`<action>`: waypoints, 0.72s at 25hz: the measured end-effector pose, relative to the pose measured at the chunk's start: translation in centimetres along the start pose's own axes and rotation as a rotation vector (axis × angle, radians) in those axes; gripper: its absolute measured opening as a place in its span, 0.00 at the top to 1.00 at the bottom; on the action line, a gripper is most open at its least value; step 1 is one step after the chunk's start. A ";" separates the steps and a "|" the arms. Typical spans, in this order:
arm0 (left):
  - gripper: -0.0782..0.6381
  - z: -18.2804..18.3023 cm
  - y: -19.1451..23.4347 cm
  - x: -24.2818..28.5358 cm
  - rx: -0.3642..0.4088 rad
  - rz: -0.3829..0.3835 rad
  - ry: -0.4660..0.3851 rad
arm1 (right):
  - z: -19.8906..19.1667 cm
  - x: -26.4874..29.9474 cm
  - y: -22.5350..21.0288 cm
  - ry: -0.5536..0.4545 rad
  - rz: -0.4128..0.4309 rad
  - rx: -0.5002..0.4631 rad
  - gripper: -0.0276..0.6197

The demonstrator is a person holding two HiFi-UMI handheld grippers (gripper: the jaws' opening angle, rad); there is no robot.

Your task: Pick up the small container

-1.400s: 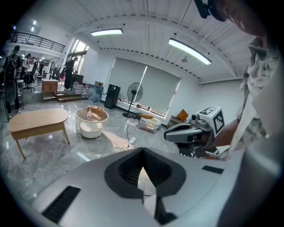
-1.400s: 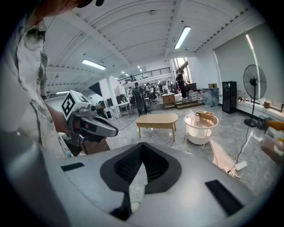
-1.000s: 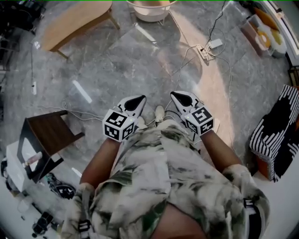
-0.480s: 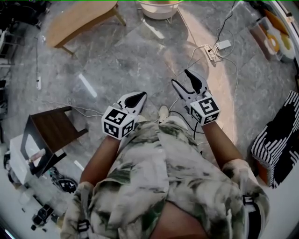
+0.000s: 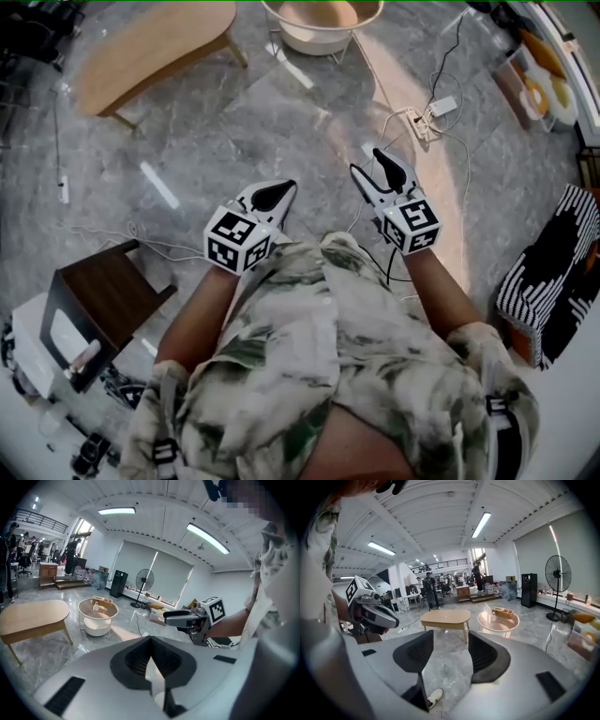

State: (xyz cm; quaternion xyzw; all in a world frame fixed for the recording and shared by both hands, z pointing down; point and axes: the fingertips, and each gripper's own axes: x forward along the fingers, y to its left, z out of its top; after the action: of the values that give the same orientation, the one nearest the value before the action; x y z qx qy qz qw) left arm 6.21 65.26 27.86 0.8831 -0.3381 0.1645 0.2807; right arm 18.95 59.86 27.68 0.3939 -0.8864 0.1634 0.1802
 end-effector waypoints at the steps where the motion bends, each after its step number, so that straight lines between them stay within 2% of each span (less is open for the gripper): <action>1: 0.86 0.8 2.0 -0.3 0.009 -0.009 0.002 | 0.9 1.9 0.3 0.003 -0.006 -0.001 0.57; 10: 0.86 4.9 17.6 -3.1 0.058 -0.073 0.050 | 7.5 16.6 3.0 0.013 -0.062 -0.005 0.58; 18: 0.86 7.7 22.3 -1.1 0.032 -0.088 0.041 | 10.2 21.6 1.4 0.029 -0.070 -0.004 0.59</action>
State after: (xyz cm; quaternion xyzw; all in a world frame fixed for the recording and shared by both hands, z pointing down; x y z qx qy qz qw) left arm -9.17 47.46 29.81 0.8979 -0.2904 0.1754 0.2804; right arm 2.44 42.56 28.16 0.4218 -0.8698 0.1611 0.1992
